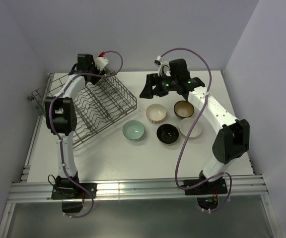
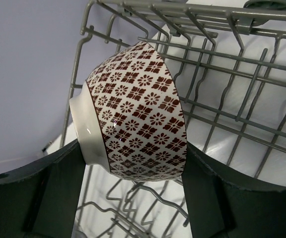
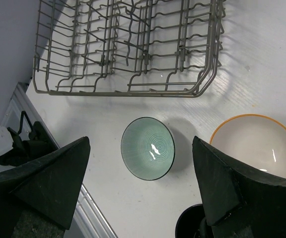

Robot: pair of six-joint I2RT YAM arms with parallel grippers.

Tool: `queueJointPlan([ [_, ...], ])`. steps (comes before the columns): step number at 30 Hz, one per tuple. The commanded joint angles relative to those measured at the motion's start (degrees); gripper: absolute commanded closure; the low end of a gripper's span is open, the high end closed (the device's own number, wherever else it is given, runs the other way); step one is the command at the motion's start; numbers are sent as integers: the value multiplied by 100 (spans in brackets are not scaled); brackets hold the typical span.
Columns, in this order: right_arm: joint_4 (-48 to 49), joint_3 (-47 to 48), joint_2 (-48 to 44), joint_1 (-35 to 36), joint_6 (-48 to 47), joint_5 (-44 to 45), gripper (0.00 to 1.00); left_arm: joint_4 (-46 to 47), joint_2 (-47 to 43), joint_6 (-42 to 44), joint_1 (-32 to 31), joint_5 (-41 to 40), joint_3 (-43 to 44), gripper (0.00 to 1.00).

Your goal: Load the bowls into the dish rack

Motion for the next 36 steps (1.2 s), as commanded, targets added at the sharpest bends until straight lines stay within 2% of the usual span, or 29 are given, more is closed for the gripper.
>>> queueJointPlan([
  [1, 61, -55, 5, -27, -113, 11, 10, 645, -102, 571, -63, 105, 130, 100],
  [12, 26, -21, 93, -44, -105, -121, 10, 530, 126, 1388, -107, 167, 280, 100],
  [34, 26, -21, 304, -71, -140, -165, 10, 636, 584, 1837, -63, -202, 579, 100],
  [35, 26, -29, 287, -71, -148, -156, 10, 671, 566, 1811, -72, -202, 544, 100],
  [36, 26, -38, 278, -71, -149, -147, 10, 706, 557, 1802, -81, -202, 500, 93],
])
